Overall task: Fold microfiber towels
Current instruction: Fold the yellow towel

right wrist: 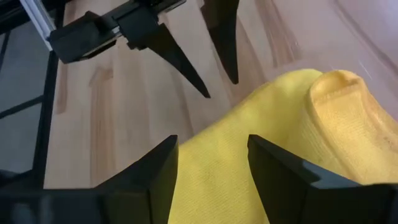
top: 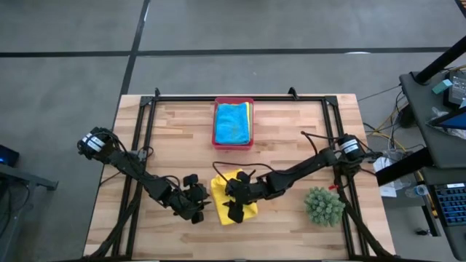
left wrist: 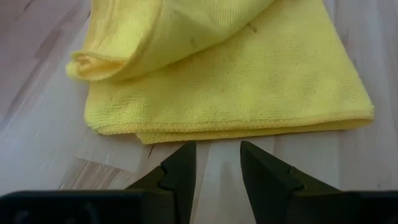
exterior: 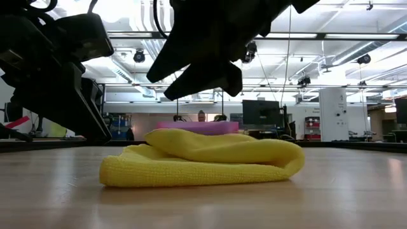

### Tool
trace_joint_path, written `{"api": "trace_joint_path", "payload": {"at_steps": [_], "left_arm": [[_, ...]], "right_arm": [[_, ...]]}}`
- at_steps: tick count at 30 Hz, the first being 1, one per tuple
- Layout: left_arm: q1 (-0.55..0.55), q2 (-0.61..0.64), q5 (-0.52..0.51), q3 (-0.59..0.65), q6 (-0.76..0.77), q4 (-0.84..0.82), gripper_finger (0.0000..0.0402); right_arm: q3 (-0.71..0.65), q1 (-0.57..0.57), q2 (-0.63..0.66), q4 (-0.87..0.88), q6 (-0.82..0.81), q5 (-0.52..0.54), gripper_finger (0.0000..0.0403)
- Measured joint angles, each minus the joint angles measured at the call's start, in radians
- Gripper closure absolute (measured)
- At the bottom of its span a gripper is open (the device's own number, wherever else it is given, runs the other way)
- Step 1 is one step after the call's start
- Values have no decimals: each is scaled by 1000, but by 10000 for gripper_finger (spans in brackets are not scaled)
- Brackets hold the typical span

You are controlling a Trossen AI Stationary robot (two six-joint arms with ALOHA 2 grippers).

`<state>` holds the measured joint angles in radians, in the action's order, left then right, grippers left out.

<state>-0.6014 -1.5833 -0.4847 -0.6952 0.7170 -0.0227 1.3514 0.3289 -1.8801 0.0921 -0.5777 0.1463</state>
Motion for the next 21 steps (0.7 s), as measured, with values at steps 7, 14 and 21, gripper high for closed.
{"api": "trace_joint_path", "payload": {"at_steps": [7,14,21], "left_arm": [[0,0,0,0,0,0,292],[0,0,0,0,0,2,292],[0,-1,-1,2,1,7,292]], "right_arm": [[0,0,33,95,125,-5,218],[-52,-3,143,386,178,175,218],[-234,-5,238,284,175,188,218]]}}
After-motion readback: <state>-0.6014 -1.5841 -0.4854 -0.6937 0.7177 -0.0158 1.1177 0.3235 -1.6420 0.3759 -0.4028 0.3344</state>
